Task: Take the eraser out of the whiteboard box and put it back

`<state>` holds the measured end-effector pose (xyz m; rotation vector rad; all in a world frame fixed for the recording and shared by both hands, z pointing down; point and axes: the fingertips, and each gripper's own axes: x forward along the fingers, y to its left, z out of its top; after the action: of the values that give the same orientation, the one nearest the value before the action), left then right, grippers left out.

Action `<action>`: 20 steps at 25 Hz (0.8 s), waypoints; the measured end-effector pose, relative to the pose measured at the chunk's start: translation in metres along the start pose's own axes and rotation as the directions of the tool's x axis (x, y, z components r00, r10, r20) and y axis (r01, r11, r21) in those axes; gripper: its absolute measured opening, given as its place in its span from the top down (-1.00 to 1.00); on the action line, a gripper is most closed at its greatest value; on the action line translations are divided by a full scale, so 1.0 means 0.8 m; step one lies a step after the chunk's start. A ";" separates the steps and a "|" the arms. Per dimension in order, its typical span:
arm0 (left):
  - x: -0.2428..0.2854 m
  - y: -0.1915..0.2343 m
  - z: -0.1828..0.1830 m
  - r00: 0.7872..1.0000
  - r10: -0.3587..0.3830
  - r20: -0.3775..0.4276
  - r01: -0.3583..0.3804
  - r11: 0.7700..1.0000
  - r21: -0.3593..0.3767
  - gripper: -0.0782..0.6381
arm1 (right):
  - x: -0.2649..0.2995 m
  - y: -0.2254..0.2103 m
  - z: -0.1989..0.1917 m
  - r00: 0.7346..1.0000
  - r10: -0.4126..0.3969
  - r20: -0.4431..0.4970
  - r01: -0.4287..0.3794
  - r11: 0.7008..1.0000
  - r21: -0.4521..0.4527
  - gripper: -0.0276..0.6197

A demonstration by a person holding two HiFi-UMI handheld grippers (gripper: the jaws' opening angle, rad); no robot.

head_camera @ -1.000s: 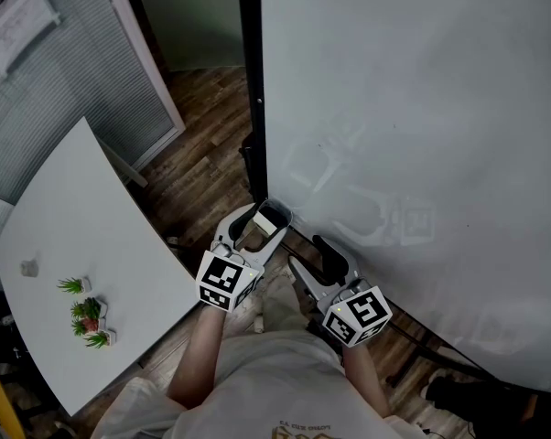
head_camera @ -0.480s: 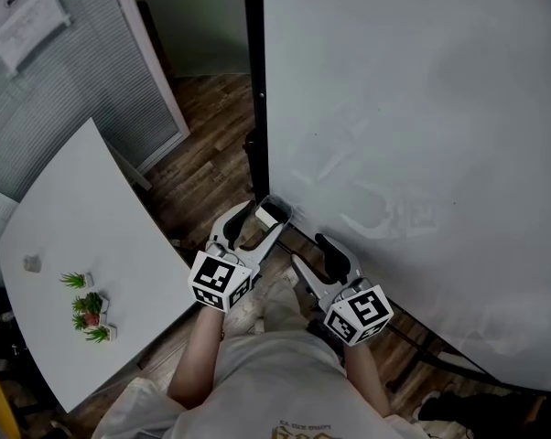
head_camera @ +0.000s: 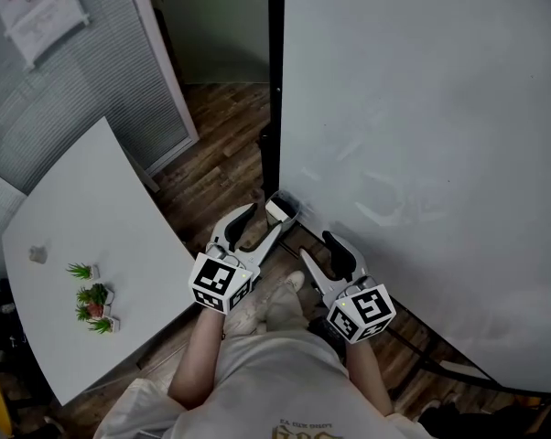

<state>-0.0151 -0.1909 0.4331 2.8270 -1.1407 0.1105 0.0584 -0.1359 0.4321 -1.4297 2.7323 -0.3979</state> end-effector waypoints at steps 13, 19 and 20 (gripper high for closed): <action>-0.044 0.003 0.018 0.997 0.040 0.067 -0.041 0.999 0.006 0.49 | -0.002 0.023 0.010 0.999 -0.003 0.032 0.004 0.999 -0.044 0.39; -0.053 0.003 0.020 0.996 0.047 0.073 -0.048 0.999 0.016 0.57 | -0.007 0.020 0.015 0.998 -0.046 0.051 0.049 0.997 -0.063 0.60; -0.054 0.003 0.020 0.996 0.050 0.074 -0.052 0.998 0.019 0.59 | -0.007 0.019 0.016 0.997 -0.050 0.053 0.054 0.996 -0.064 0.63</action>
<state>-0.0474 -0.1652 0.4127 2.8429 -1.2337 0.0219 0.0512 -0.1253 0.4157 -1.5071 2.6967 -0.2714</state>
